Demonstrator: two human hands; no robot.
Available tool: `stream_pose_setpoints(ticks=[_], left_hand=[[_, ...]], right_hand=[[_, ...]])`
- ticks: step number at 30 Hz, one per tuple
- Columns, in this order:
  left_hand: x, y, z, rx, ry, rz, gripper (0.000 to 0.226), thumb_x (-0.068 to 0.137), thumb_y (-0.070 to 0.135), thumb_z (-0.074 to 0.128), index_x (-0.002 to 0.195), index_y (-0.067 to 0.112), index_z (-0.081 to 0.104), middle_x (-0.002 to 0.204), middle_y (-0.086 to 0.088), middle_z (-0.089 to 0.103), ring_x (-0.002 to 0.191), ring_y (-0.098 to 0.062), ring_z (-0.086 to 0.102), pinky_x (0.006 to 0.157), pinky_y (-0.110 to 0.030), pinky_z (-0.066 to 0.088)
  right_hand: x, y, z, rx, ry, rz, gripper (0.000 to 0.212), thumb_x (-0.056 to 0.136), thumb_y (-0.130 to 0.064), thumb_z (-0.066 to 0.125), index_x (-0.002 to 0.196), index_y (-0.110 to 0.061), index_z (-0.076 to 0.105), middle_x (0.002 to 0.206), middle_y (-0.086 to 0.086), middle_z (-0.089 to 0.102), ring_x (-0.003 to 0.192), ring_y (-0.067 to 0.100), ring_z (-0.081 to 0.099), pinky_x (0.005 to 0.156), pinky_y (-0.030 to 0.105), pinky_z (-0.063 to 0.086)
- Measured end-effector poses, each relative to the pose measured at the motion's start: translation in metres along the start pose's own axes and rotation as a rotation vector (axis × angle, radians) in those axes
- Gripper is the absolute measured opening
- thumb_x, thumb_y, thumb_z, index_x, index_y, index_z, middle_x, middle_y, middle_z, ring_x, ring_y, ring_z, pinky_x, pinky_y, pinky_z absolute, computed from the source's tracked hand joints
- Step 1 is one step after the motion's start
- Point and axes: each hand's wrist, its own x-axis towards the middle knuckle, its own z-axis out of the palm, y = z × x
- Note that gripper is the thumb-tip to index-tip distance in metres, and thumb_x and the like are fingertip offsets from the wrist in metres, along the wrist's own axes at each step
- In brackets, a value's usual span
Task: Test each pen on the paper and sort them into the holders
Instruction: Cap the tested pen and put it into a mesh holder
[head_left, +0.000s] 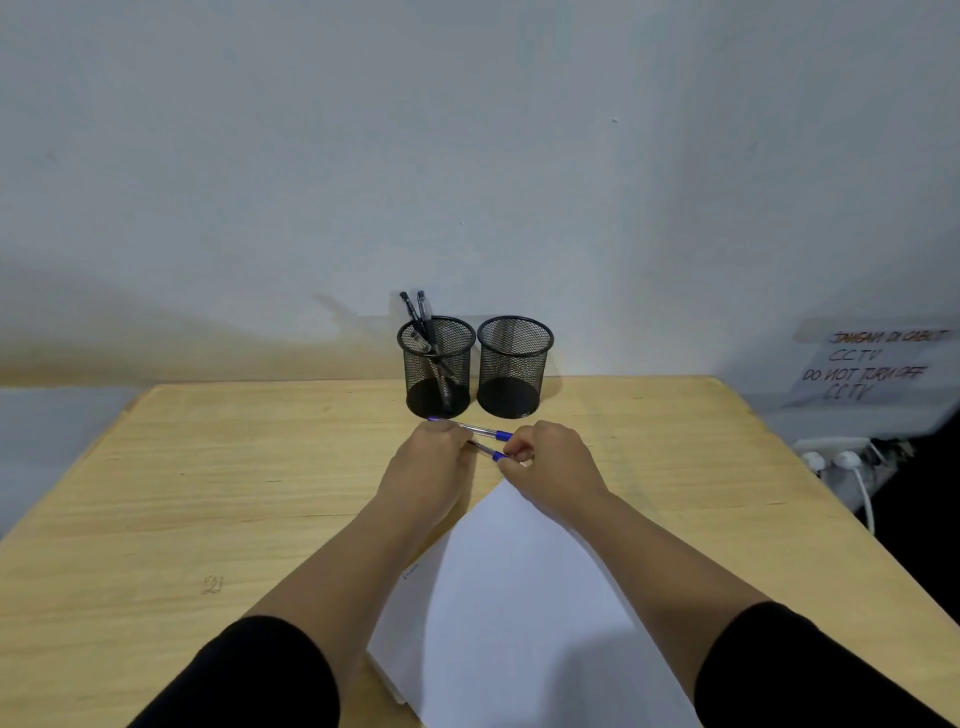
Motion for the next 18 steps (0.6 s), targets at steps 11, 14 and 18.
stream_pose_setpoints(ticks=[11, 14, 18], left_hand=[[0.01, -0.006, 0.011, 0.018, 0.119, 0.04, 0.014, 0.091, 0.017, 0.05, 0.099, 0.012, 0.06, 0.098, -0.006, 0.059, 0.099, -0.021, 0.048, 0.069, -0.025, 0.034], [0.007, -0.006, 0.005, -0.103, 0.17, -0.004, 0.011, 0.089, 0.013, 0.051, 0.095, 0.013, 0.059, 0.094, -0.005, 0.058, 0.092, -0.02, 0.05, 0.07, -0.025, 0.035], [-0.002, 0.0, -0.009, -0.306, 0.225, -0.071, 0.007, 0.089, 0.015, 0.054, 0.088, 0.018, 0.061, 0.087, 0.002, 0.062, 0.081, -0.014, 0.055, 0.065, -0.017, 0.037]], right_hand=[[0.013, 0.008, 0.001, -0.068, 0.044, -0.083, 0.014, 0.078, -0.028, 0.061, 0.087, -0.024, 0.071, 0.089, 0.0, 0.064, 0.085, 0.019, 0.055, 0.072, 0.035, 0.049], [0.01, 0.002, -0.012, 0.176, 0.128, -0.01, 0.012, 0.073, -0.025, 0.067, 0.084, -0.025, 0.07, 0.081, -0.005, 0.066, 0.077, 0.014, 0.06, 0.071, 0.028, 0.051], [0.001, -0.013, -0.032, 0.712, 0.15, 0.13, 0.023, 0.074, -0.015, 0.075, 0.095, -0.013, 0.065, 0.079, -0.002, 0.065, 0.066, 0.007, 0.058, 0.059, 0.013, 0.043]])
